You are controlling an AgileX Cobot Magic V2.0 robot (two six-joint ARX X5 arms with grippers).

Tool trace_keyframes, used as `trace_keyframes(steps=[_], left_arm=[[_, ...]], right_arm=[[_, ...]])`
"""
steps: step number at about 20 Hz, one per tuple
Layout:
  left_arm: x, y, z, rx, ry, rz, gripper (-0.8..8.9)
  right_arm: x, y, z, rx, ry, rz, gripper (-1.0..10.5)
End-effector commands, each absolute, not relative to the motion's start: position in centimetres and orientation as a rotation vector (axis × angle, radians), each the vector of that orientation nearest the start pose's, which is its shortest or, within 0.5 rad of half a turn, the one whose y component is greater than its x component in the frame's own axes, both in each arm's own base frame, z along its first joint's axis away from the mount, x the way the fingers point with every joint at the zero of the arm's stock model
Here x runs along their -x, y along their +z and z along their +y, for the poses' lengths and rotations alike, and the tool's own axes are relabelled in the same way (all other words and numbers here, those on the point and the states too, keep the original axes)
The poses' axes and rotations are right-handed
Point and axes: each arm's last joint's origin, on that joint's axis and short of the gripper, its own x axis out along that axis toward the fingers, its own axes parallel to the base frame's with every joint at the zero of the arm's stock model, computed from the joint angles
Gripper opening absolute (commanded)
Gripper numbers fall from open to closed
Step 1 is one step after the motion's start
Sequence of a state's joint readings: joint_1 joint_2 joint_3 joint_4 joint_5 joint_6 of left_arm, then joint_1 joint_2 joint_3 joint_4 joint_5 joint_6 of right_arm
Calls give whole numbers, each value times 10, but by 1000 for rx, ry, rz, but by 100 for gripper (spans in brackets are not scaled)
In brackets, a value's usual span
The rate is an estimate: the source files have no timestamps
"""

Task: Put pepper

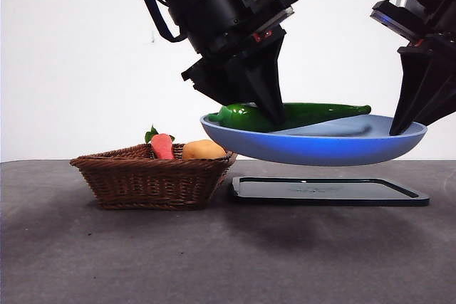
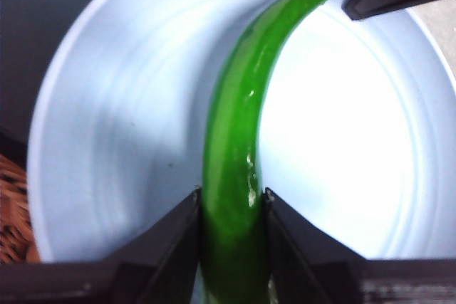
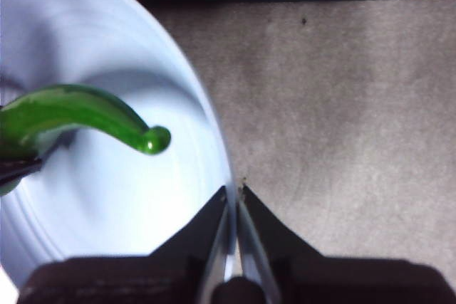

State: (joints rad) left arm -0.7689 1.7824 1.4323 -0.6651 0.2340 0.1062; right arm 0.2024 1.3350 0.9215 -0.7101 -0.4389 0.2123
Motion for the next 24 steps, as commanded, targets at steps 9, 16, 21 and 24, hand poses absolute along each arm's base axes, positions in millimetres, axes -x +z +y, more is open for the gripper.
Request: trace_keyframes(steps=[9,16,21,24], left_arm=[[-267,252,-274,-367,-982,952,197],[-257,279,-263,-344,-986,896,261],[-237,322,-240,-319,-987,806,261],[-220,354,-218,-293,-983,721,260]], right_arm=[[-244,237,65,-338,486,1174,5],[-243,236,64,-339,482,1188,5],[-244,237,62,-343,475,1174,5],[-254,243,51,-393,427,1109,5]])
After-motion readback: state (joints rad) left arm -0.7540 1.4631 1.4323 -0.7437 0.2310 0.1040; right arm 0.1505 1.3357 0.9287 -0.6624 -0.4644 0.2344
